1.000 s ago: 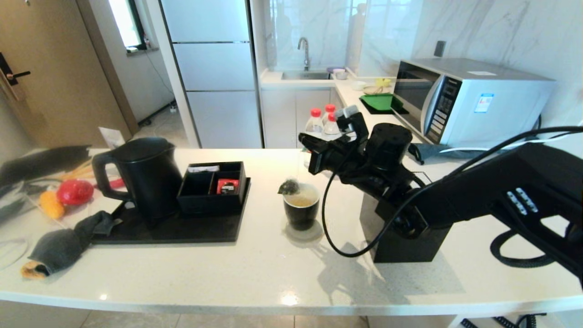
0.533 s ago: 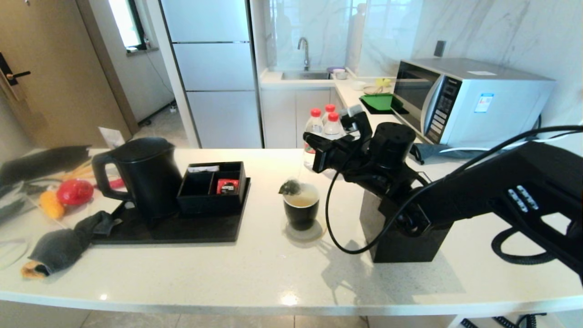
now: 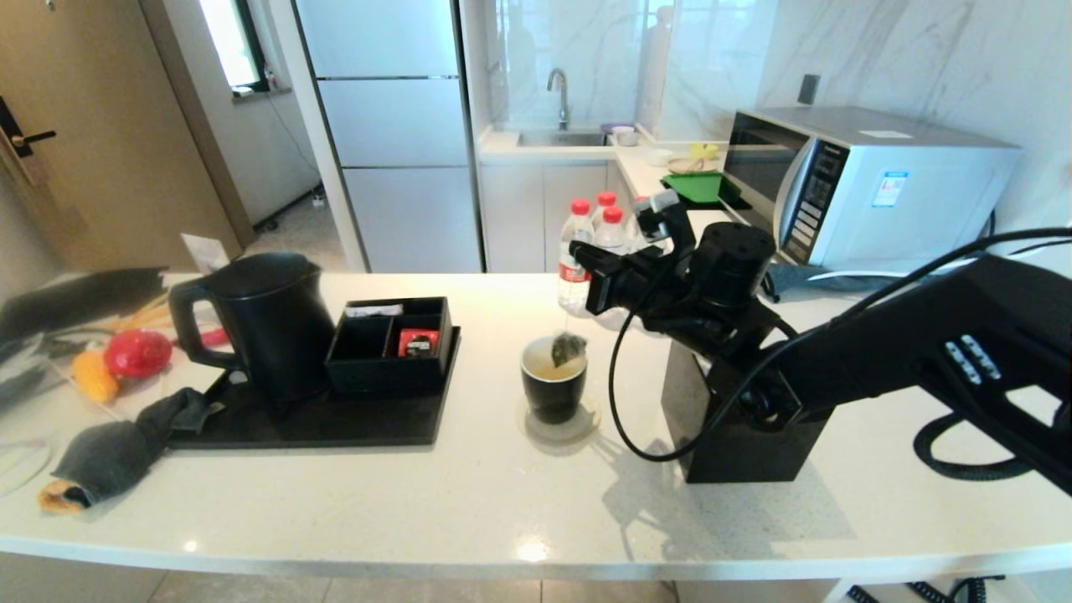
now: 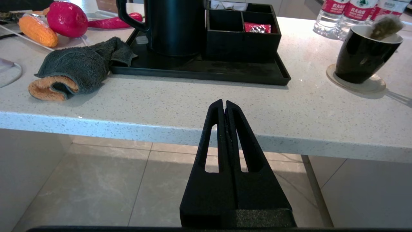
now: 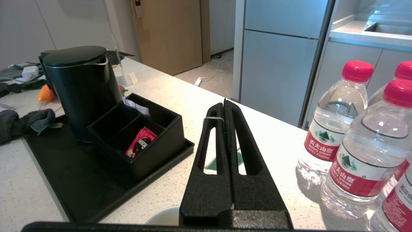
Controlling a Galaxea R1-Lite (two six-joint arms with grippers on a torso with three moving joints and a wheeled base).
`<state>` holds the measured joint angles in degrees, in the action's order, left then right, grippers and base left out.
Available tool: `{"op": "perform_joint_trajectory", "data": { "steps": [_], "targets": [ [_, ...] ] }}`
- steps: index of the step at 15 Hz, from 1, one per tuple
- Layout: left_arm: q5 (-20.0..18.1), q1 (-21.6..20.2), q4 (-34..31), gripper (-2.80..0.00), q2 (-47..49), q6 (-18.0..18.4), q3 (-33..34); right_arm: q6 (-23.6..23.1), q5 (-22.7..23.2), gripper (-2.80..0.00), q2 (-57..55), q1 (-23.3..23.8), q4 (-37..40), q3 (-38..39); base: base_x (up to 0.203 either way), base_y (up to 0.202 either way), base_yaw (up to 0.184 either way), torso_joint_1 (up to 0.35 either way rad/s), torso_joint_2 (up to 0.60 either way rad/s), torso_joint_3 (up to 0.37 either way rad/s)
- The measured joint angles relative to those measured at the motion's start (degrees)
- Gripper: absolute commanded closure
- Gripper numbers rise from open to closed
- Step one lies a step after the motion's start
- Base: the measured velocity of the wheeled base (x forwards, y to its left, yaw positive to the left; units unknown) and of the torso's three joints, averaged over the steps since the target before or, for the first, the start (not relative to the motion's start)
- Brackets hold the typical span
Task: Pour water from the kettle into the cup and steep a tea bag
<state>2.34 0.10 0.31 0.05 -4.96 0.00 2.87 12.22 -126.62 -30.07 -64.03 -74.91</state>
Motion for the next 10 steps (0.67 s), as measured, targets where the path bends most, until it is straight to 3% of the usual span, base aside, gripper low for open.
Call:
{"op": "perform_joint_trajectory", "data": {
  "steps": [10],
  "targets": [
    [0.0,0.0,0.0,0.00,0.0,0.0,0.0,0.0,0.1,0.00,-1.8,0.0,-2.1,2.4,0.000,0.000,0.000,0.000,0.00,0.000]
  ]
}}
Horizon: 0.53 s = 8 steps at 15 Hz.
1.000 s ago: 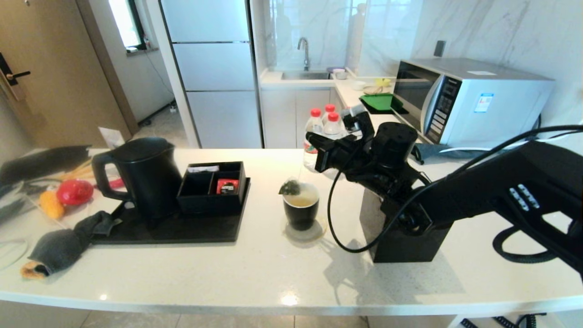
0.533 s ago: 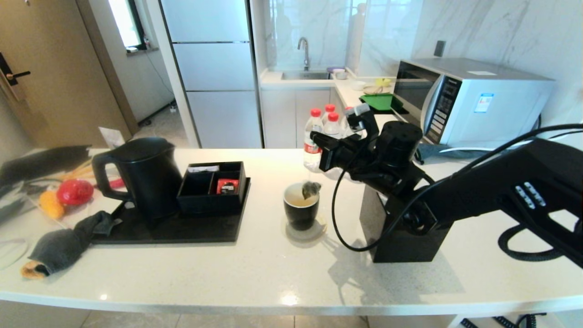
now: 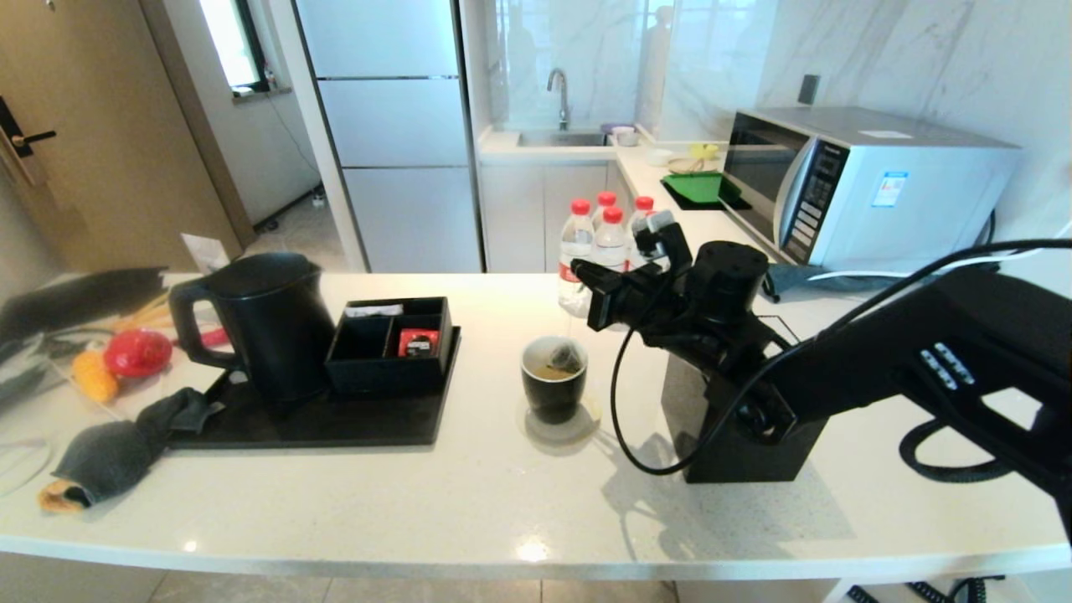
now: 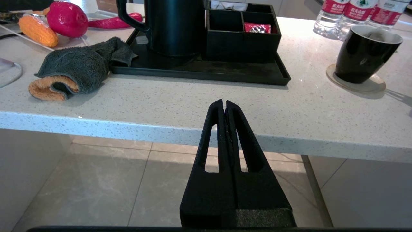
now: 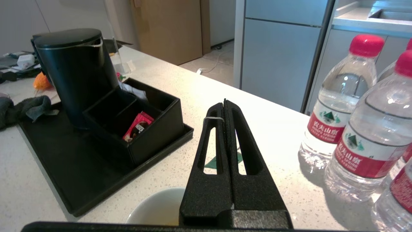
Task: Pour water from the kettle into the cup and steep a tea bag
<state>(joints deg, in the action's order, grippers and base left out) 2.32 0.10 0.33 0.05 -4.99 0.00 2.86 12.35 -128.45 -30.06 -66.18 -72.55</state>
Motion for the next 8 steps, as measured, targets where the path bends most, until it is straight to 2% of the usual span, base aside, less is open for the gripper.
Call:
{"op": "perform_joint_trajectory", "data": {
  "steps": [4,8],
  "targets": [
    [0.0,0.0,0.0,0.00,0.0,-0.1,0.0,0.0,0.0,0.00,-2.2,-0.9,-3.3,2.7,0.000,0.000,0.000,0.000,0.00,0.000],
    [0.0,0.0,0.0,0.00,0.0,0.0,0.0,0.0,0.0,0.00,-3.6,-1.6,-3.4,3.9,0.000,0.000,0.000,0.000,0.00,0.000]
  ]
}}
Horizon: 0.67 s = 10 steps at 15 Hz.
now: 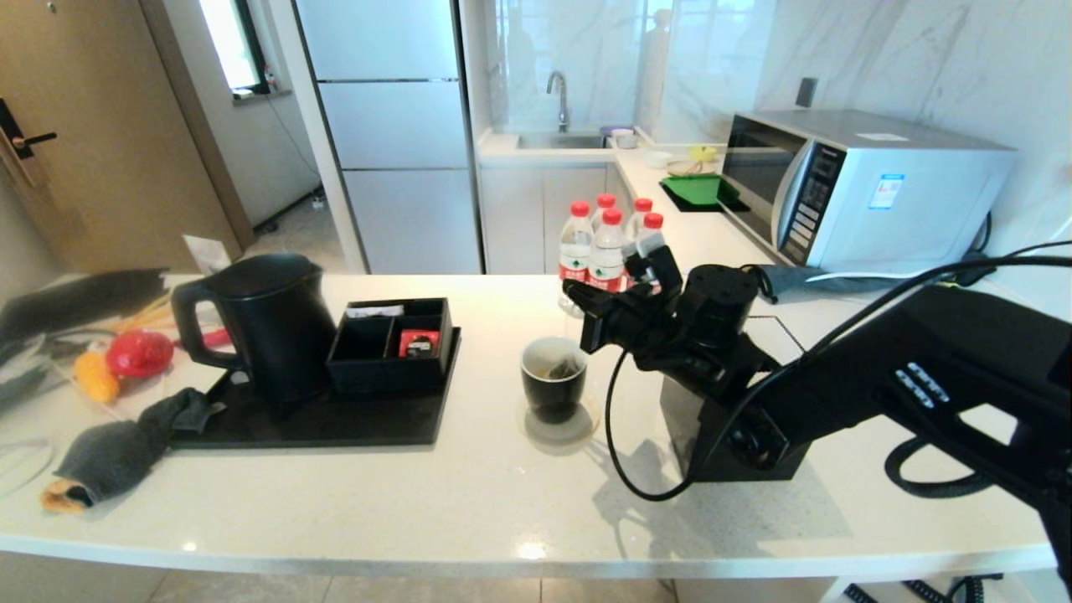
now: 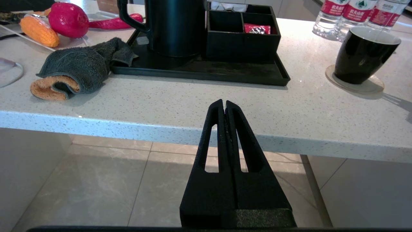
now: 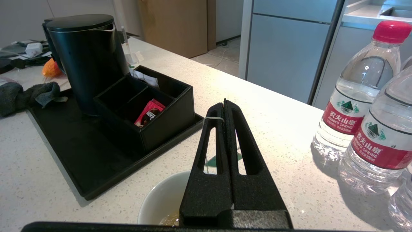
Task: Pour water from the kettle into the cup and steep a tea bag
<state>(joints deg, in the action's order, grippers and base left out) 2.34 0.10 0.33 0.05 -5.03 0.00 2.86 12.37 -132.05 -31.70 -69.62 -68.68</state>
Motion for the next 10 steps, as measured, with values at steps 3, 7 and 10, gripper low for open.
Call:
{"op": "perform_joint_trajectory", "data": {
  "steps": [3,7,10],
  "targets": [
    [0.0,0.0,0.0,0.00,0.0,0.0,0.0,0.0,0.0,0.00,-0.4,-0.3,0.0,0.1,0.000,0.000,0.000,0.000,0.00,0.000],
    [0.0,0.0,0.0,0.00,0.0,0.0,0.0,0.0,-0.1,0.00,0.2,-0.3,1.2,-0.1,0.000,0.000,0.000,0.000,0.00,0.000],
    [0.0,0.0,0.0,0.00,0.0,0.0,0.0,-1.0,-0.5,0.00,2.1,0.0,3.2,-0.1,0.000,0.000,0.000,0.000,0.00,0.000]
  ]
}}
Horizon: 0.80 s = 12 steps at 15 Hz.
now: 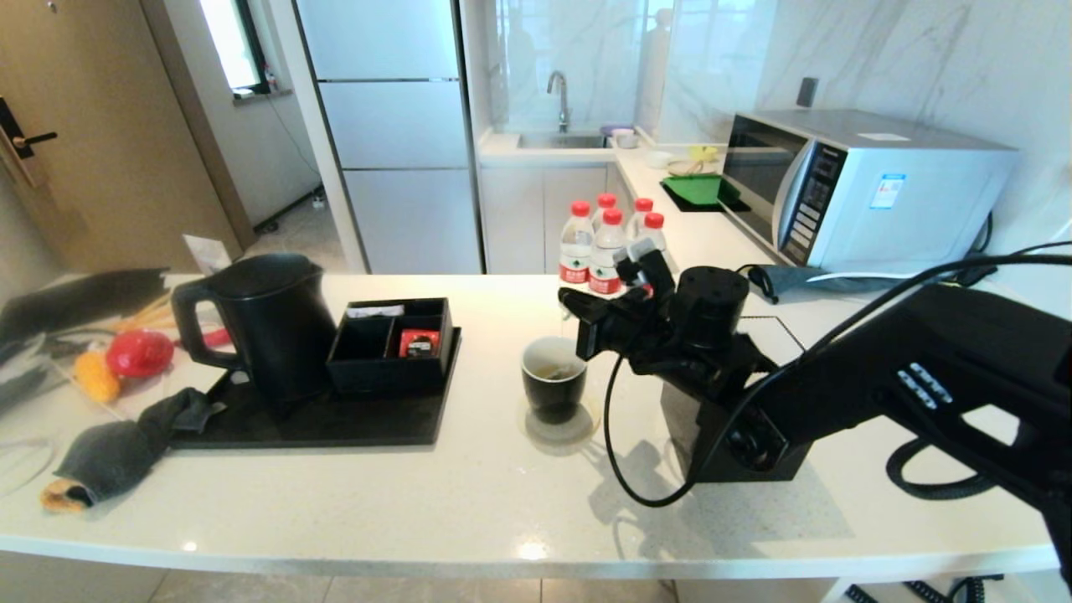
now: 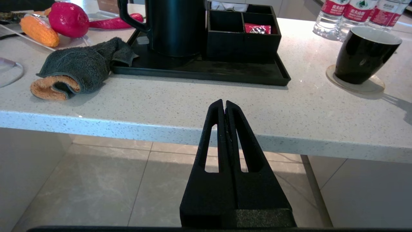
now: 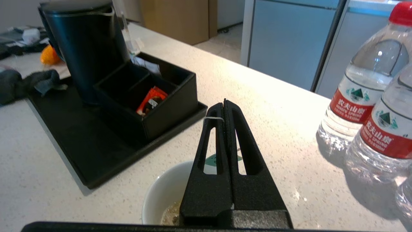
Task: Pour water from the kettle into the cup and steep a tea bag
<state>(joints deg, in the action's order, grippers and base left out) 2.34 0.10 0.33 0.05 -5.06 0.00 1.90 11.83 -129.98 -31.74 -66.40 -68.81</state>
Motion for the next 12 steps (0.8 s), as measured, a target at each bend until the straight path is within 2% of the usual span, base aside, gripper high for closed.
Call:
{"op": "perform_joint_trajectory", "data": {
  "steps": [2,6,12],
  "targets": [
    [0.0,0.0,0.0,0.00,0.0,0.0,0.0,-1.2,-1.8,0.00,1.5,0.0,3.7,-0.2,0.000,0.000,0.000,0.000,0.00,0.000],
    [0.0,0.0,0.0,0.00,0.0,0.0,0.0,-1.8,-9.9,0.00,4.1,-0.2,11.4,-4.1,0.000,0.000,0.000,0.000,0.00,0.000],
    [0.0,0.0,0.0,0.00,0.0,-0.1,0.0,-1.8,-15.1,0.00,7.5,-0.6,18.7,-7.0,0.000,0.000,0.000,0.000,0.00,0.000]
  ]
}}
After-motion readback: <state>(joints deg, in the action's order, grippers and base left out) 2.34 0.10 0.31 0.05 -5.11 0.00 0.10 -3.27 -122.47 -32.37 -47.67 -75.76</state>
